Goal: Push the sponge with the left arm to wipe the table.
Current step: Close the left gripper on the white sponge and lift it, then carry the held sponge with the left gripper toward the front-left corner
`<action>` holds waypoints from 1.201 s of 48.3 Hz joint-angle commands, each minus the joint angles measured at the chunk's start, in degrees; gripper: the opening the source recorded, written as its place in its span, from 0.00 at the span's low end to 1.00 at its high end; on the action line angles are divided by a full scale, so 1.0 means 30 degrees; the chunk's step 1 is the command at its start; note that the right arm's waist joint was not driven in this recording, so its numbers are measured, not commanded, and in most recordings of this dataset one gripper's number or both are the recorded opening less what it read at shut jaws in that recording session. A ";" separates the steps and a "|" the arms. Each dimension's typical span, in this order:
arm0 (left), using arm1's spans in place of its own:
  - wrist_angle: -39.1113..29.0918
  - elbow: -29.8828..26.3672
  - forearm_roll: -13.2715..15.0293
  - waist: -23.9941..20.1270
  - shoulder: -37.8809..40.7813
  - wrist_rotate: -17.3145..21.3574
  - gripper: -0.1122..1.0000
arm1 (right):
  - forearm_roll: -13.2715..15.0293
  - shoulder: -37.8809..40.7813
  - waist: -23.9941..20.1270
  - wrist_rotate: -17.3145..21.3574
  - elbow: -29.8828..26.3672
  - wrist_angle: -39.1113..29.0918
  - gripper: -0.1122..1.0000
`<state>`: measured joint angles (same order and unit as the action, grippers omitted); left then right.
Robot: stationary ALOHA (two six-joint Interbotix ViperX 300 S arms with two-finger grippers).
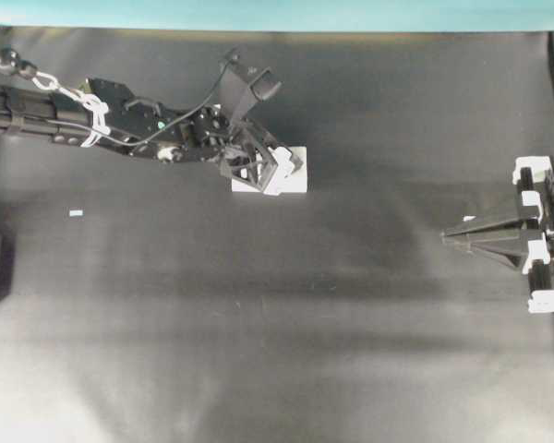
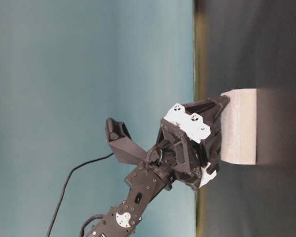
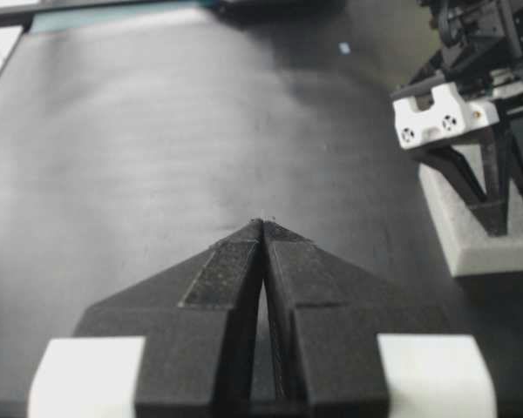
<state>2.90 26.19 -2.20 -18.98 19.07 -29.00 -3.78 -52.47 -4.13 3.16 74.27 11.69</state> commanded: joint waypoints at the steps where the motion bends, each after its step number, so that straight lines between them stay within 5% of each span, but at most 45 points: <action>1: 0.0029 0.0264 -0.0088 0.0146 -0.0117 -0.0029 0.79 | 0.0000 0.0176 0.0000 0.0088 -0.0088 0.0205 0.09; 58: -0.2285 0.5273 -0.0059 0.3574 -0.4219 -0.1816 0.78 | 0.0000 0.0000 0.0000 0.0029 0.0205 0.0205 0.09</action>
<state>-2.55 41.48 -2.29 -10.63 8.00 -33.57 -3.78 -52.65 -4.13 3.16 75.15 11.69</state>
